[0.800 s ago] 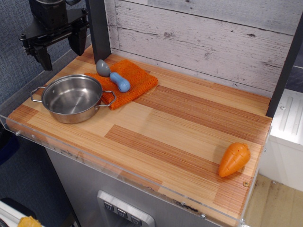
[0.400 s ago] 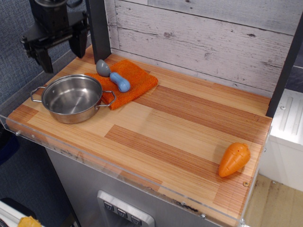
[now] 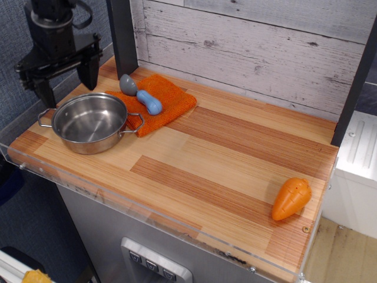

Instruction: Move the pot to top right of the table.

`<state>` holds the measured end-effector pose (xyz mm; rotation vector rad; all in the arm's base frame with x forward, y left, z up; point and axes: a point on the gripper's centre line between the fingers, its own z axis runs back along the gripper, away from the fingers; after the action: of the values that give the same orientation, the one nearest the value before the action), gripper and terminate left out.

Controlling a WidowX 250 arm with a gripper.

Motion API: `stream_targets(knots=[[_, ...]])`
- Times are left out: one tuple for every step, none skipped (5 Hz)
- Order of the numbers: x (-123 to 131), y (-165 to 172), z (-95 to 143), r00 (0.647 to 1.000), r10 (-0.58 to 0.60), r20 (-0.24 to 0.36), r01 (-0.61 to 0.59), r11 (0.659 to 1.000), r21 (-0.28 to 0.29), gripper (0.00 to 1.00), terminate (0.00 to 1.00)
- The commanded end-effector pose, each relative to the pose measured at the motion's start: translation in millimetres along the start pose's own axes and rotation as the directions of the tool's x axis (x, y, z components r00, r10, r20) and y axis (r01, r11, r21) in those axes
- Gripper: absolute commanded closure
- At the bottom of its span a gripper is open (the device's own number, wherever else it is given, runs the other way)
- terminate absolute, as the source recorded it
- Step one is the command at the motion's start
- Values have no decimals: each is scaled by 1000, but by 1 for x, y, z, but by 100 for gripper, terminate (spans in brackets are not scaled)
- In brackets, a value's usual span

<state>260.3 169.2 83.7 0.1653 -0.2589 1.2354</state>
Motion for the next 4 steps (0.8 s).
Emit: stream_targets(knots=[[4,22,-2,1000,-10,26,10,1000,-15,0,0],[1,23,-8,1000,-11,19,11,1000,-8,0,0],[-1,24,-13,1000,-13,15,13,1000,-10,0,0],[-6,23,-21,1000,-8,26,7,1000,19,0,0]])
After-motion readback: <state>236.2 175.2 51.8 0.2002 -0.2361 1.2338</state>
